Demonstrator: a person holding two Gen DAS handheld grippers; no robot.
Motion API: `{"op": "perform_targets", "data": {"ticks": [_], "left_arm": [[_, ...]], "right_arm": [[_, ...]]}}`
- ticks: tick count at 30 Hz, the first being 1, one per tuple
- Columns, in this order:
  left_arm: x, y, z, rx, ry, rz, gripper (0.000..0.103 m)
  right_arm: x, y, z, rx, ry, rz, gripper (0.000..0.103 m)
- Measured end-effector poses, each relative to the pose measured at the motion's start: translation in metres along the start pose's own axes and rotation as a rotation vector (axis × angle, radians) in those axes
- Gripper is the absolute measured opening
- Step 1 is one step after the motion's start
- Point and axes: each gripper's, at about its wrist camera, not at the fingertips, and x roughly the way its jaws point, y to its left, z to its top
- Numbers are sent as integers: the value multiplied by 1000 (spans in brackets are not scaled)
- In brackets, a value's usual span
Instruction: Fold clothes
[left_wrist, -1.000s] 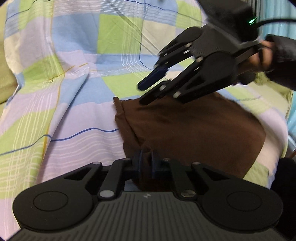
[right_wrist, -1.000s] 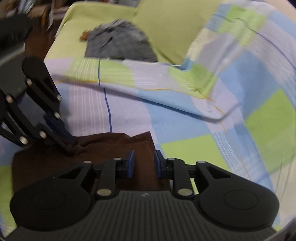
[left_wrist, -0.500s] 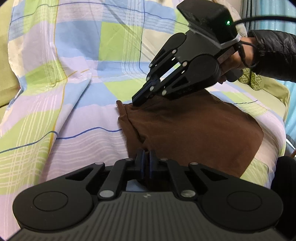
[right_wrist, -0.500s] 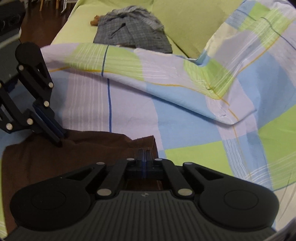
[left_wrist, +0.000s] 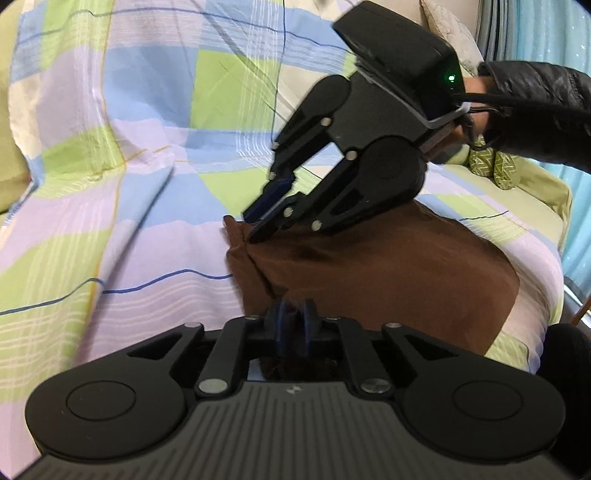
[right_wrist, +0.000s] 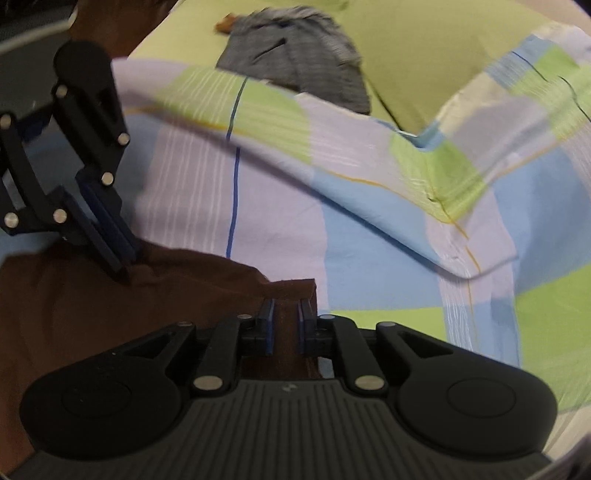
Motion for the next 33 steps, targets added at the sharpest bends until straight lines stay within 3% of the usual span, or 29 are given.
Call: {"op": "perform_targets", "data": {"ticks": [2, 4, 5, 6, 9, 17, 22, 26, 30, 33], "left_arm": [[7, 0, 2, 2, 13, -2, 33], [10, -3, 2, 11, 14, -9, 28], [9, -5, 1, 17, 11, -10, 6], [8, -7, 0, 25, 5, -7, 0], [0, -16, -8, 71, -27, 19, 0], [-6, -55, -30, 423, -88, 134, 0], [-2, -54, -30, 408, -79, 130, 0], [-5, -46, -28, 352, -80, 118, 0], [-12, -36, -24, 263, -102, 105, 0], [-18, -26, -19, 158, -137, 111, 0]], "right_arm": [[4, -2, 1, -48, 12, 11, 24], [5, -3, 2, -62, 18, 18, 24], [5, -4, 3, -66, 22, 24, 24], [5, -6, 3, -60, 26, 37, 24], [3, -4, 4, -68, 36, 56, 24], [2, 3, 10, -139, 61, 78, 24], [15, -3, 15, -104, 109, 161, 22], [11, -18, 9, 37, 95, 190, 5], [-11, -12, 4, 44, 46, 121, 3], [-41, -8, 1, 55, -23, 23, 3]]}}
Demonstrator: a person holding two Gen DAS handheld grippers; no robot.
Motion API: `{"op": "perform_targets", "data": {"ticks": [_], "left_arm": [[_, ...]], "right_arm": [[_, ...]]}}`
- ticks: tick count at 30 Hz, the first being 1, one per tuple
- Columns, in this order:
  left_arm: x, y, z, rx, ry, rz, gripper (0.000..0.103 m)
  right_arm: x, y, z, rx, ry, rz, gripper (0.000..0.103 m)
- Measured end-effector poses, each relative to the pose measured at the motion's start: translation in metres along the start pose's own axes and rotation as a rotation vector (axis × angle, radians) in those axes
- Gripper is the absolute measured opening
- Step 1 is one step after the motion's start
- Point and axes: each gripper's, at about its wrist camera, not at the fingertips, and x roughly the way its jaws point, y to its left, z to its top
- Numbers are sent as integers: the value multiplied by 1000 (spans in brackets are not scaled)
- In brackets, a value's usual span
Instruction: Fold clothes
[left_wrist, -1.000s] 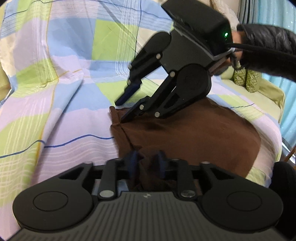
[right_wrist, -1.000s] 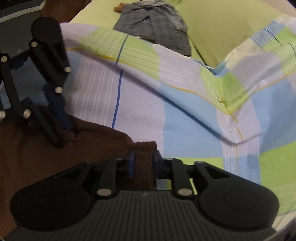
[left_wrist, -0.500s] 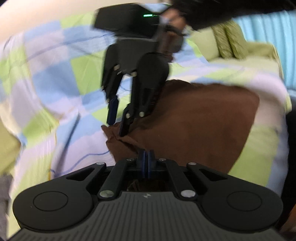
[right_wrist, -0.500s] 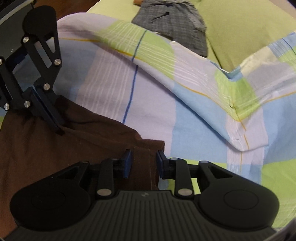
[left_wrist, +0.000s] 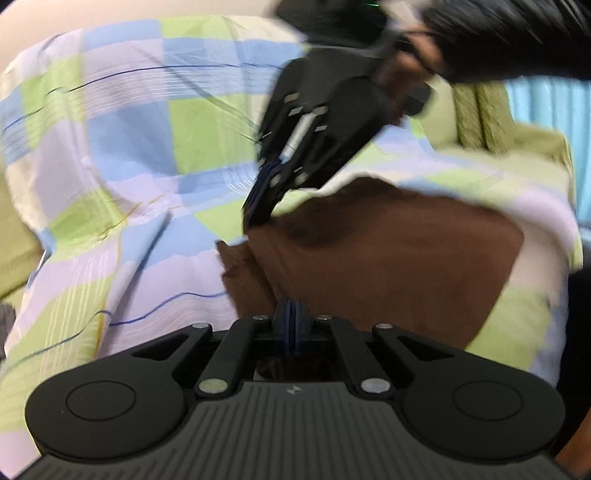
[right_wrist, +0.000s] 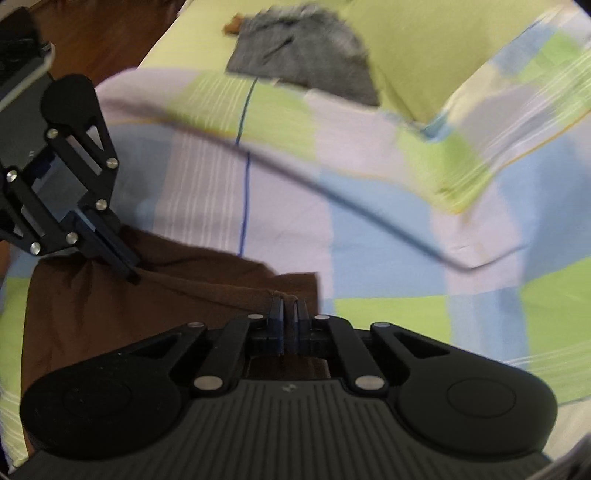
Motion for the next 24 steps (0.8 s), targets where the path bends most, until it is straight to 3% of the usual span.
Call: {"op": "perform_targets", "data": {"ticks": [4, 10, 21, 24], "left_arm": [[5, 15, 3, -99, 18, 23, 0], [10, 21, -5, -165, 74, 49, 0], [12, 27, -12, -214, 98, 49, 0], [12, 29, -11, -247, 111, 53, 0]], "right_arm": [[-18, -6, 6, 34, -81, -85, 2], [16, -10, 7, 56, -39, -49, 2], [55, -11, -13, 151, -46, -7, 3], [55, -12, -17, 194, -58, -30, 6]]}}
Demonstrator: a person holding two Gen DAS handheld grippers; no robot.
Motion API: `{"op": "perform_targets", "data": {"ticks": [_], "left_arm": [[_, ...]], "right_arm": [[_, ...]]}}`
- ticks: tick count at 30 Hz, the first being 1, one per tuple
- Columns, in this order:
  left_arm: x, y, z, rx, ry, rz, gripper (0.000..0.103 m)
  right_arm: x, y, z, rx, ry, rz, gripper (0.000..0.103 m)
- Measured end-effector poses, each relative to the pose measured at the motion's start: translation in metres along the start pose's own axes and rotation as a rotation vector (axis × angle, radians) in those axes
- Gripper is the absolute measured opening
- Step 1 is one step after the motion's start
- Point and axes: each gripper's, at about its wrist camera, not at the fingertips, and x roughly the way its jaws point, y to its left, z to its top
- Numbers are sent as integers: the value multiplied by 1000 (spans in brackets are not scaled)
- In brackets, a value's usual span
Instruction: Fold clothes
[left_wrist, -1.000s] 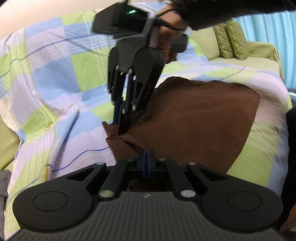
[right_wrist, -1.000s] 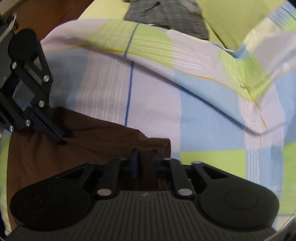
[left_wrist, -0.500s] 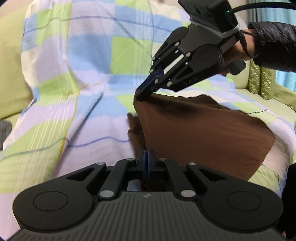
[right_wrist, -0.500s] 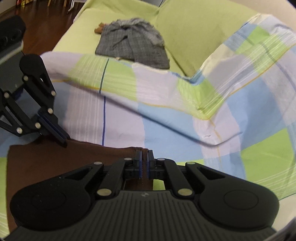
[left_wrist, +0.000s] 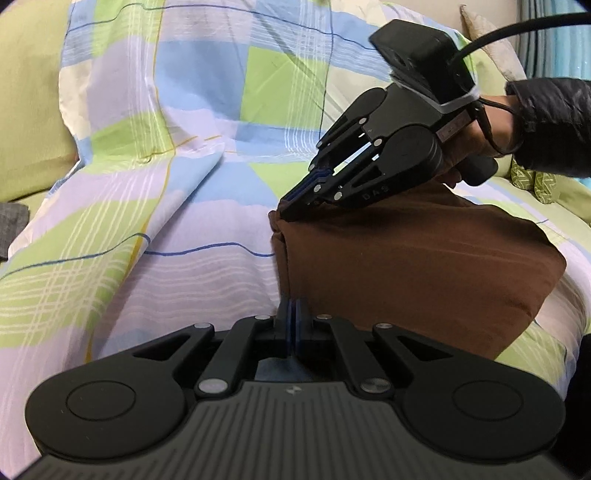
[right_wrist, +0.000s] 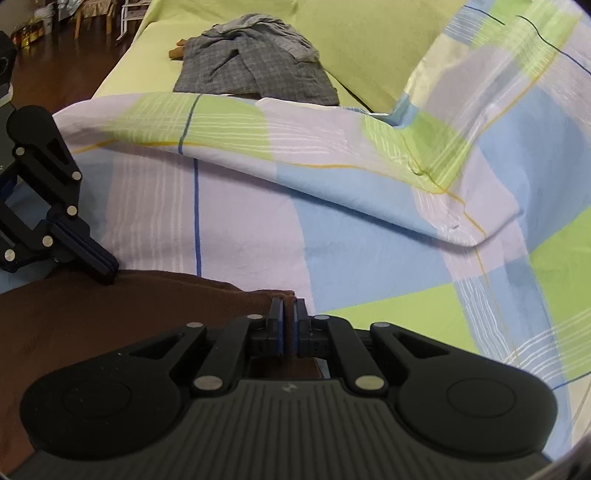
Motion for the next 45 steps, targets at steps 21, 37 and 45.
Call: {"op": "perform_targets", "data": {"ticks": [21, 37, 45], "left_arm": [[15, -25, 52, 63, 37, -37, 0], [48, -32, 47, 121, 137, 3, 0], [42, -45, 51, 179, 138, 58, 0]], "right_arm": [[-113, 94, -112, 589, -133, -319, 10], [-125, 94, -157, 756, -187, -340, 12], [-140, 93, -180, 867, -176, -375, 12]]}}
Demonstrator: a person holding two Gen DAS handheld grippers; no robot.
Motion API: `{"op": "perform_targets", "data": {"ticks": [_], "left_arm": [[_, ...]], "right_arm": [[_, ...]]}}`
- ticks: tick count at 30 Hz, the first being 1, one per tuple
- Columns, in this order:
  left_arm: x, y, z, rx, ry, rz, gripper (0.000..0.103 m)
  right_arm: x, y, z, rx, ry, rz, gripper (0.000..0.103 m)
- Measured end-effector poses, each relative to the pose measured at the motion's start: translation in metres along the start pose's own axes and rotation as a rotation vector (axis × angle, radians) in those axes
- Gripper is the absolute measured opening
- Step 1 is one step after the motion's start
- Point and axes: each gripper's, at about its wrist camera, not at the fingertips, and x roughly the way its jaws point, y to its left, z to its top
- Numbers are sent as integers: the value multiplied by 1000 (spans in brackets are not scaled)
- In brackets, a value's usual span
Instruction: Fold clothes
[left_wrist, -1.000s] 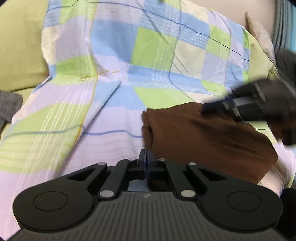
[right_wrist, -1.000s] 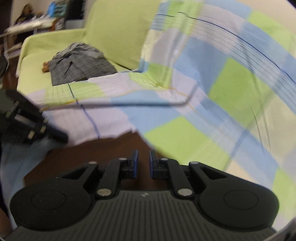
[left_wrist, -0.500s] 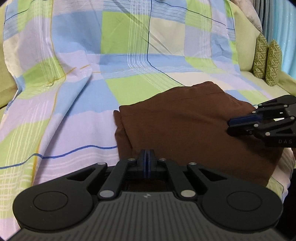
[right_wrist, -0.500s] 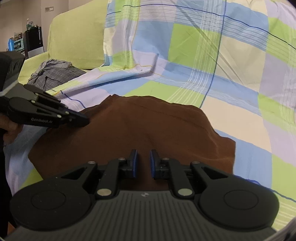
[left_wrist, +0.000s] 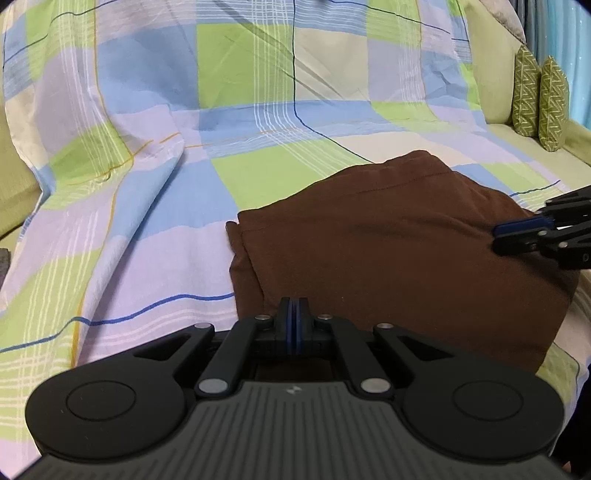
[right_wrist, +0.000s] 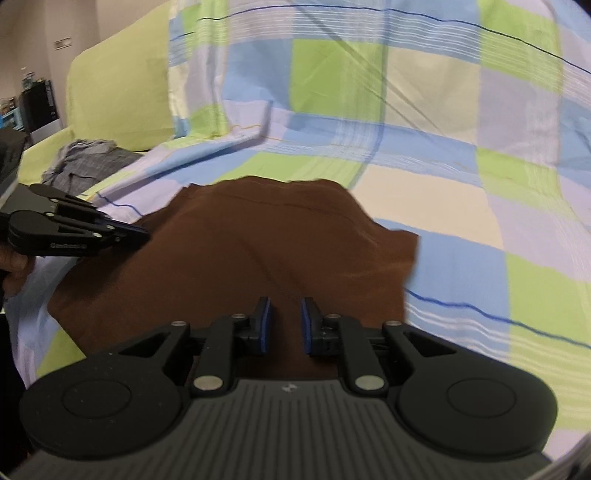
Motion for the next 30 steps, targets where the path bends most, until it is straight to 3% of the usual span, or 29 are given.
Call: {"op": "perform_targets", "data": {"ticks": [2, 4, 6, 8, 9, 11, 13, 17, 19, 22, 24, 30], "left_arm": [[-11, -11, -2, 65, -14, 33, 1], [-25, -27, -7, 160, -36, 60, 12], [-45, -51, -18, 292, -78, 59, 49], [-64, -74, -32, 409, -130, 31, 60], [-72, -84, -39, 463, -151, 12, 61], [-81, -106, -55, 583, -173, -18, 62], [-76, -124, -67, 679, -155, -8, 62], [-50, -143, -75, 800, -110, 96, 61], [-44, -144, -72, 808, -91, 110, 61], [-41, -137, -72, 844, -75, 143, 56], [-37, -132, -73, 848, -65, 153, 47], [-24, -131, -81, 889, -68, 162, 40]], "right_arm": [[-11, -6, -2, 28, -11, -49, 14], [-26, -8, -5, 36, -42, -74, 18], [-51, -3, -10, -24, -99, -80, 27], [-63, 8, -17, -124, -127, -93, 34], [-70, 21, -25, -235, -145, -107, 34], [-79, 46, -47, -479, -117, -143, 35], [-75, 60, -64, -633, -79, -157, 35], [-48, 73, -86, -885, -3, -250, 35], [-38, 73, -86, -939, 26, -265, 39], [-25, 77, -94, -1119, 53, -275, 39], [-24, 73, -95, -1163, 48, -287, 39], [-14, 65, -94, -1250, 41, -317, 37]]}}
